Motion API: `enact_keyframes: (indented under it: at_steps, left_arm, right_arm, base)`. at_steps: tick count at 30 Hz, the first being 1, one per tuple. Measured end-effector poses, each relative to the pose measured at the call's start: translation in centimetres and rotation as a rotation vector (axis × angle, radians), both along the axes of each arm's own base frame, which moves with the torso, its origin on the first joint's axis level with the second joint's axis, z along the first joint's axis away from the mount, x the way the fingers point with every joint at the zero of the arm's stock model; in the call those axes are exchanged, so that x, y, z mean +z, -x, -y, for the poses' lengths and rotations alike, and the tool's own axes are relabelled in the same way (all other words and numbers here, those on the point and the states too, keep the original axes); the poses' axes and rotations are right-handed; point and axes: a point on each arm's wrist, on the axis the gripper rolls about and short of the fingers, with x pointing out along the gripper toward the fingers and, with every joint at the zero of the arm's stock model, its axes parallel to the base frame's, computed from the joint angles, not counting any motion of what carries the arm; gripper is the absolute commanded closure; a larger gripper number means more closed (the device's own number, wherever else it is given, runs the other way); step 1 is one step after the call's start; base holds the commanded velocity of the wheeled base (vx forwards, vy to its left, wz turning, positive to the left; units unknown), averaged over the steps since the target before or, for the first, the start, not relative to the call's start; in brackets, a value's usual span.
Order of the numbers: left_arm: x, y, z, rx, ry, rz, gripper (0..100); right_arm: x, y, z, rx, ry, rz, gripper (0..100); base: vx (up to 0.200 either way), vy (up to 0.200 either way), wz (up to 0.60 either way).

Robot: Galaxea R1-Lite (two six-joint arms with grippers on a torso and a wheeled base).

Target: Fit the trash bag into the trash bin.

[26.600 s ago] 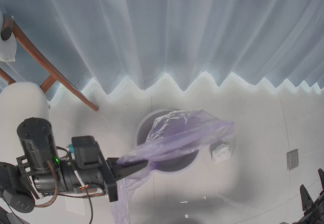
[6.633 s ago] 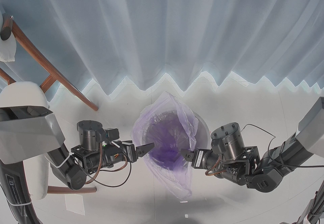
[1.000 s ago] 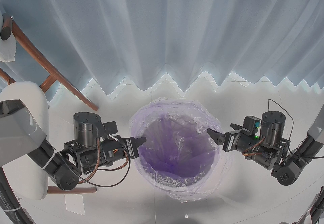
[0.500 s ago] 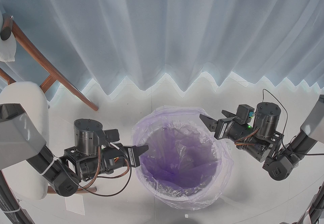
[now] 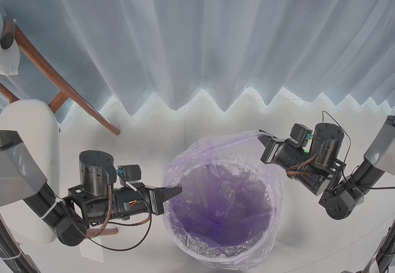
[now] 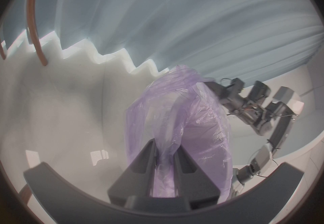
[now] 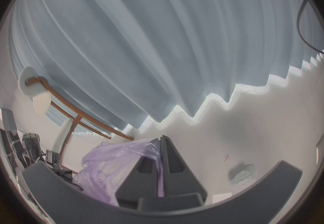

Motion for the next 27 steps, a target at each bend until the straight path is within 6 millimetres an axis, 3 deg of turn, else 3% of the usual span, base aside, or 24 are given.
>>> enact_keyframes:
  at_steps: [8, 27]
  left_arm:
    - [0.9, 0.5, -1.6, -0.081, 0.085, 0.052, 100]
    - [1.5, -0.2, -3.6, -0.049, 0.124, 0.098, 100]
  right_arm:
    - [-0.1, -0.1, -0.2, 0.033, -0.171, -0.037, 100]
    - [-2.3, 0.6, -0.4, 0.037, -0.405, -0.217, 100]
  base:
    - [0.0, 0.0, 0.0]
    - [0.0, 0.0, 0.0]
